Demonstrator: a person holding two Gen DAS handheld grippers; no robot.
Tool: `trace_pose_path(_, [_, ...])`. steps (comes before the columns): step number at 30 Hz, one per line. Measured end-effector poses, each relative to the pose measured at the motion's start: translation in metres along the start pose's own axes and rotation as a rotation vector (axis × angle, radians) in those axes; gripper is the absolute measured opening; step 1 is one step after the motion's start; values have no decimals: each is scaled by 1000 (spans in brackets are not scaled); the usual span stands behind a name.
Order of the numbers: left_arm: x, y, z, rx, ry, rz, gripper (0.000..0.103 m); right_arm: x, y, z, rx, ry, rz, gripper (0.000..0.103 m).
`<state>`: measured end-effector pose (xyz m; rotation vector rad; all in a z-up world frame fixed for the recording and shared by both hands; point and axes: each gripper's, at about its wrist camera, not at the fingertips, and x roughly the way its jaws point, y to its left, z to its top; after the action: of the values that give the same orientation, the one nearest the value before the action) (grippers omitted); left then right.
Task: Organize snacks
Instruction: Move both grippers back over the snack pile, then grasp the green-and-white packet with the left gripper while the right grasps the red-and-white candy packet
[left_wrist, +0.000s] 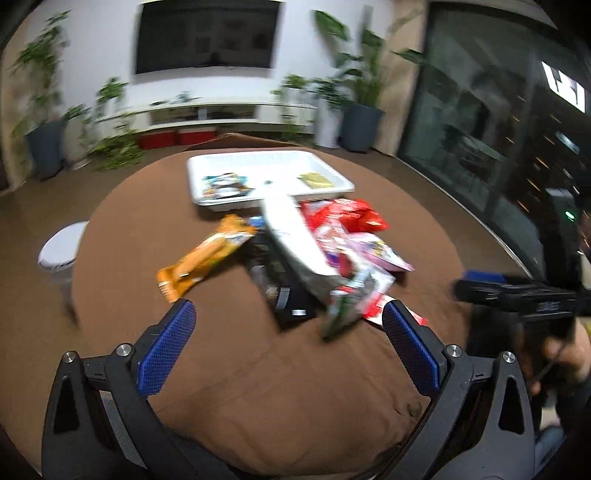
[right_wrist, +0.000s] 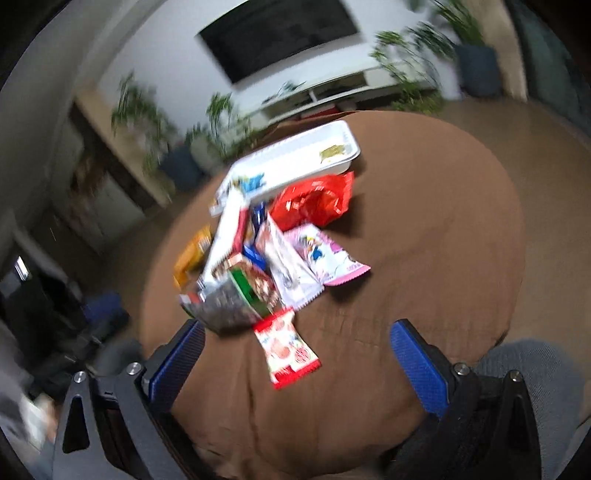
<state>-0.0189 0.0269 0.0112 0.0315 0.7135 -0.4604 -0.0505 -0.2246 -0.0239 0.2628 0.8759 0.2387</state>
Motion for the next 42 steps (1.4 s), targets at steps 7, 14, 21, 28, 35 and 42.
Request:
trace_pose_path(7, [14,-47,28,365,43,-62,94,19,3,-8,-27,84,-7,95])
trace_pose_path(14, [67,-63,43,541,249,-162,62,30,-3,-12,-4,141,-1,91])
trace_pose_path(21, [96,-63,37,561,377,-211,51,34,-1,-13,-10,158,12,88])
trace_pose_path(28, [111,-64,36,552,443,-230,34,44,2,-11,-19,179,19,87])
trace_pose_path(35, [121,-64,30,537,493,-193,24,52,2,-11,-25,199,14,86])
trace_pose_path(42, [121,-59,28,476,482,-198,14,58,4,-9,-47,207,6,85])
